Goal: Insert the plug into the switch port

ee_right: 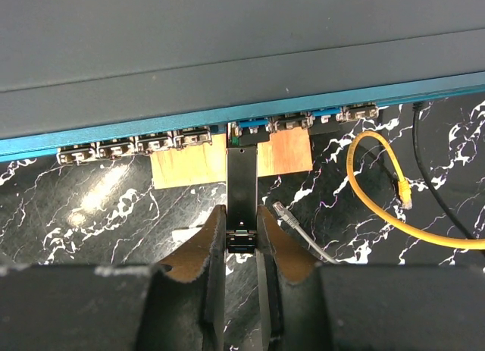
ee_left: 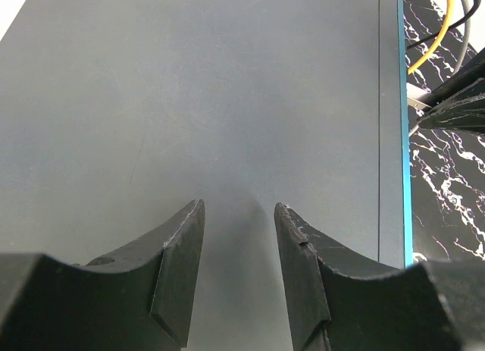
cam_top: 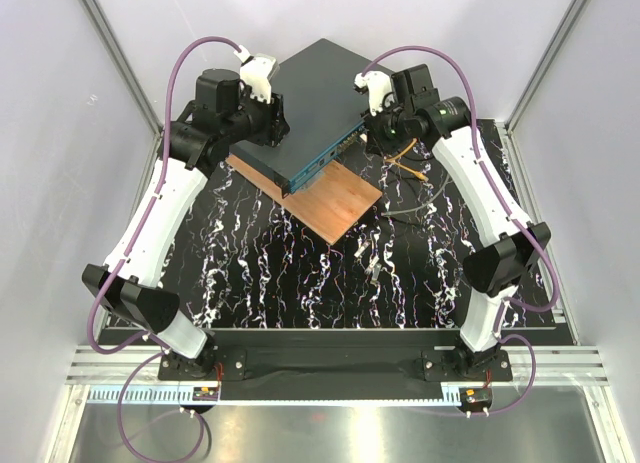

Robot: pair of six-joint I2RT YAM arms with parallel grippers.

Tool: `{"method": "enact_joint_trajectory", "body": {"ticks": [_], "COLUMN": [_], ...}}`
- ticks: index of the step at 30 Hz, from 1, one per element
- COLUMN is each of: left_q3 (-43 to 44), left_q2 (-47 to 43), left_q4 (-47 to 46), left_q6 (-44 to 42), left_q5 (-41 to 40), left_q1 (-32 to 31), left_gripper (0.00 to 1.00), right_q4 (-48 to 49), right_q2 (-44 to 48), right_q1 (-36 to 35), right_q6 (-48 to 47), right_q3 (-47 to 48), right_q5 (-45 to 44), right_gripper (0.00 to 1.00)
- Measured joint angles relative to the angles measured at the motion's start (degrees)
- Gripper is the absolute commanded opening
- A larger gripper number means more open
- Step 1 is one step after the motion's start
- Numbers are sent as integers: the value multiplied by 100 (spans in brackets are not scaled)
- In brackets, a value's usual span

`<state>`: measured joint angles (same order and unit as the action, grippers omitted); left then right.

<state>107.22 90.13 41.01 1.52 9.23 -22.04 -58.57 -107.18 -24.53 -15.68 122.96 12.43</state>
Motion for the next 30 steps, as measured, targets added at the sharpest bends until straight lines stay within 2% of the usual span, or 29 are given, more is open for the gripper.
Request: {"method": "enact_joint_trajectory", "body": {"ticks": [30], "left_q3": [0], "left_q2": [0], "left_q4": [0], "left_q6": [48], "left_q5": [87], "left_q1": [0], "left_gripper": [48], "right_q4": [192], "right_q2": [142], "right_q1": [22], "right_q6": [-81], "right_q3": [-68], "right_q5": [48], "right_gripper": [1]}}
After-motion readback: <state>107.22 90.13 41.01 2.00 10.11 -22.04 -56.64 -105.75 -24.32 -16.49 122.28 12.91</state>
